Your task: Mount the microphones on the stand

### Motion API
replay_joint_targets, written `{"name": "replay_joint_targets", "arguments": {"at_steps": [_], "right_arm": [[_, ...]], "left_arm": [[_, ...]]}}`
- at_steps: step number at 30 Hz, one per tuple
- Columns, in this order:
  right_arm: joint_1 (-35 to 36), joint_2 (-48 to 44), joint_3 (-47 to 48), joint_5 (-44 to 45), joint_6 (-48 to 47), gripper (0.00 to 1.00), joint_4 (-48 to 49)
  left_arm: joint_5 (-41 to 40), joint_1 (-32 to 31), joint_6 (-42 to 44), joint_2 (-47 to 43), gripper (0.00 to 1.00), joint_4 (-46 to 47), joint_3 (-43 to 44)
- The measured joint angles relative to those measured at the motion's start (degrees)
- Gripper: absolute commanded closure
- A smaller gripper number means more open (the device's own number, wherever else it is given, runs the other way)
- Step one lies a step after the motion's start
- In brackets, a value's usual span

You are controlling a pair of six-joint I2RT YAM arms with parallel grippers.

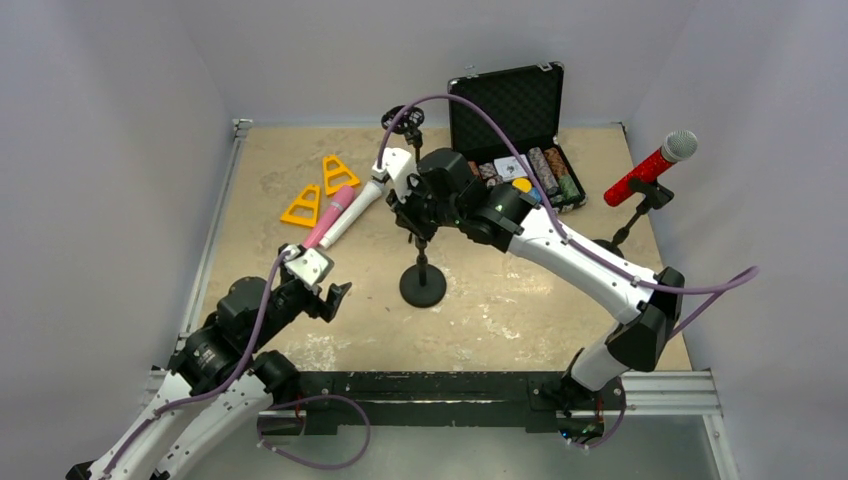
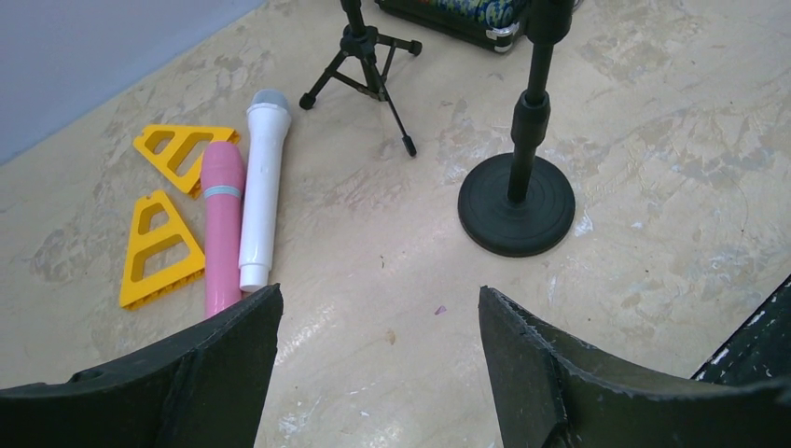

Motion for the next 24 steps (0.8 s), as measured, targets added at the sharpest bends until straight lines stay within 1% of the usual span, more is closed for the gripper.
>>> {"name": "replay_joint_targets", "arguments": {"at_steps": [2, 5, 9, 11, 13, 16, 21, 23, 24], "right_arm": [[-0.6, 0.0, 1.0, -2.4, -3.8, 1.0, -2.4], [-4.0, -0.1, 3.4, -10.3, -11.8, 1.0, -8.9], [-13.5, -0.2, 8.5, -22.8, -21.9, 1.0, -19.3], [-17.8, -0.4, 10.2, -26.8, -26.1, 0.97, -23.1], [-20.2, -1.0, 10.3, -29.4, -29.4, 0.95, -25.7], [-21.2, -1.5, 10.2, -33.0, -33.5, 0.94, -28.2], [-21.3, -2.5, 8.7, -39.2, -35.3, 0.93, -29.4], [-21.2, -2.8, 8.5, -41.2, -35.3, 0.89, -29.7], [-21.2, -2.9, 8.4, -42.2, -35.3, 0.85, -29.8]], "left_arm": [[0.0, 0.0, 0.0, -0.3, 0.19, 0.0, 0.0], [0.0, 0.0, 0.0, -0.5, 0.19, 0.0, 0.0], [0.0, 0.0, 0.0, -0.5, 0.19, 0.0, 0.0], [0.1, 0.0, 0.0, -0.5, 0.19, 0.0, 0.0], [0.2, 0.0, 0.0, -0.5, 0.19, 0.0, 0.0], [0.3, 0.0, 0.1, -0.5, 0.19, 0.0, 0.0], [0.5, 0.0, 0.2, -0.5, 0.19, 0.0, 0.0], [0.7, 0.0, 0.2, -0.5, 0.19, 0.0, 0.0], [0.7, 0.0, 0.3, -0.5, 0.19, 0.0, 0.0]]}}
